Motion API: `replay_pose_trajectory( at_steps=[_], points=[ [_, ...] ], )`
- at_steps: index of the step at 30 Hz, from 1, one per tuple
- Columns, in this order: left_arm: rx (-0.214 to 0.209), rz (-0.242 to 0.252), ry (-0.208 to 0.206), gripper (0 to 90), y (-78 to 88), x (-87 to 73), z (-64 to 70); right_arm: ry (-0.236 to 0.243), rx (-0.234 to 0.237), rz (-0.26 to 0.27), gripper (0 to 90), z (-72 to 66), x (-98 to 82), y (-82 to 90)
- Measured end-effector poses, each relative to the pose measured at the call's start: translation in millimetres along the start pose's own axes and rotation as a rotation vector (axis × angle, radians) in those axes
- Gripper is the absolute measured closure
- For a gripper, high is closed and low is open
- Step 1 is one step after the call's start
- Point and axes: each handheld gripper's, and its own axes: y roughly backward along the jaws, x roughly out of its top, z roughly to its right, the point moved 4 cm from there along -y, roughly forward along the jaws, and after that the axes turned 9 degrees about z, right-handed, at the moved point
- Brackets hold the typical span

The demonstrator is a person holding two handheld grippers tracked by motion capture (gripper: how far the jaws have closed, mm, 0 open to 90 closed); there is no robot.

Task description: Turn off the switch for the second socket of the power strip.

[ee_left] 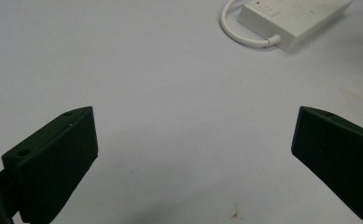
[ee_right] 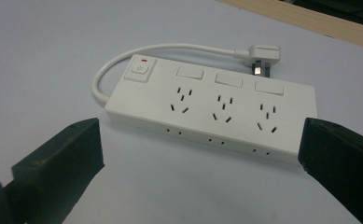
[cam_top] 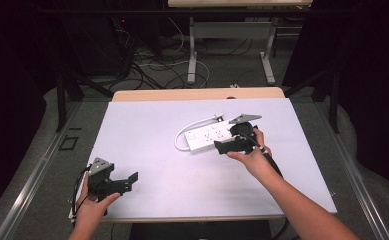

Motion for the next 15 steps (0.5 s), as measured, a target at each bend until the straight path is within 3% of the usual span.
replay_pose_trajectory(
  at_steps=[15],
  points=[
    [0.008, 0.004, -0.003, 0.6, -0.2, -0.2, -0.3, -0.038, 0.004, 0.039, 0.0, 3.1, -23.9, 17.1]
  ],
)
